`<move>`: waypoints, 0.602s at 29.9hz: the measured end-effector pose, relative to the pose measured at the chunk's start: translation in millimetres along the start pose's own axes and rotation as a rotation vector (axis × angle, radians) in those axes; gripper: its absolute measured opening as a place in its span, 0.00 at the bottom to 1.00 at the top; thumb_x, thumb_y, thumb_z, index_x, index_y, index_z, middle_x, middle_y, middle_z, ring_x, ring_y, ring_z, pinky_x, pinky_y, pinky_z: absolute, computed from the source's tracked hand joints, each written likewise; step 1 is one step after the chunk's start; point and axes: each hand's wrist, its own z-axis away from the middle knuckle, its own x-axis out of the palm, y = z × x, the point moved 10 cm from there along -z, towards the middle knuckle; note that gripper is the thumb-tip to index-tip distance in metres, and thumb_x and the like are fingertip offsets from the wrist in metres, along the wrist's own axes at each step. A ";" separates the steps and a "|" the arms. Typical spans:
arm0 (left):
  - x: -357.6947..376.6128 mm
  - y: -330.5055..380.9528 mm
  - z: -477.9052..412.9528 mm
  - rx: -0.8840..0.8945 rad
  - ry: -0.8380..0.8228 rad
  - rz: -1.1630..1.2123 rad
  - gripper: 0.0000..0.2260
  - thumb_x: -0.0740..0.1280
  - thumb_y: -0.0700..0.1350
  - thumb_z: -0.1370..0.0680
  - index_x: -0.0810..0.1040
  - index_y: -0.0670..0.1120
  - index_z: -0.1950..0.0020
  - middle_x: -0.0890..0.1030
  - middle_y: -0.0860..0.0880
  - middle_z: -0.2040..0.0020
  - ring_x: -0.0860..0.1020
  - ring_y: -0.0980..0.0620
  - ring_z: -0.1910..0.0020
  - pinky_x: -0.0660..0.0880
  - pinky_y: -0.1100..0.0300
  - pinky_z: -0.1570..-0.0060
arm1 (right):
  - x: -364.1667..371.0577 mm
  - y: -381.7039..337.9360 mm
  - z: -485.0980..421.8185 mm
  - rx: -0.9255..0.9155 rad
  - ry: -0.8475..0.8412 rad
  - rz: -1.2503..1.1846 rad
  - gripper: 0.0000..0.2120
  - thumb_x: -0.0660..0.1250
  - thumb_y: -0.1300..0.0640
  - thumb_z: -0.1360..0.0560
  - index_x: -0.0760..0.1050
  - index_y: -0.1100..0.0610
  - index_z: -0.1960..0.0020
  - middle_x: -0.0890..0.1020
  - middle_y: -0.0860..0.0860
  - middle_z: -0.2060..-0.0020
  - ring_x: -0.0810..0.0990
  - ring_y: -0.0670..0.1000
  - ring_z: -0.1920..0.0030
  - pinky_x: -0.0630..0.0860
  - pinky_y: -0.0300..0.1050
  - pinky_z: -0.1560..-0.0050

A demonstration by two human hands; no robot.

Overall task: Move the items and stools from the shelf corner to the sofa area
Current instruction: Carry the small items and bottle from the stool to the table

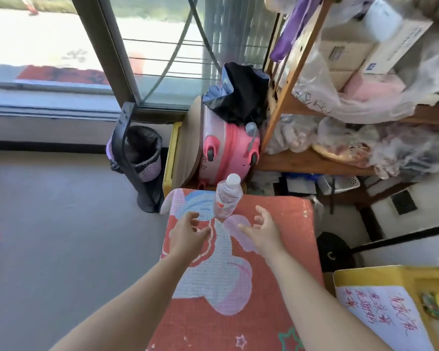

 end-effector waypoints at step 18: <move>96.5 7.9 -114.2 0.103 -0.092 0.095 0.24 0.67 0.58 0.38 0.70 0.58 0.43 0.76 0.59 0.57 0.80 0.47 0.50 0.77 0.51 0.50 | 55.4 -21.0 -117.0 -0.311 -0.036 -0.031 0.39 0.78 0.57 0.40 0.65 0.47 0.33 0.79 0.48 0.41 0.77 0.51 0.40 0.74 0.50 0.37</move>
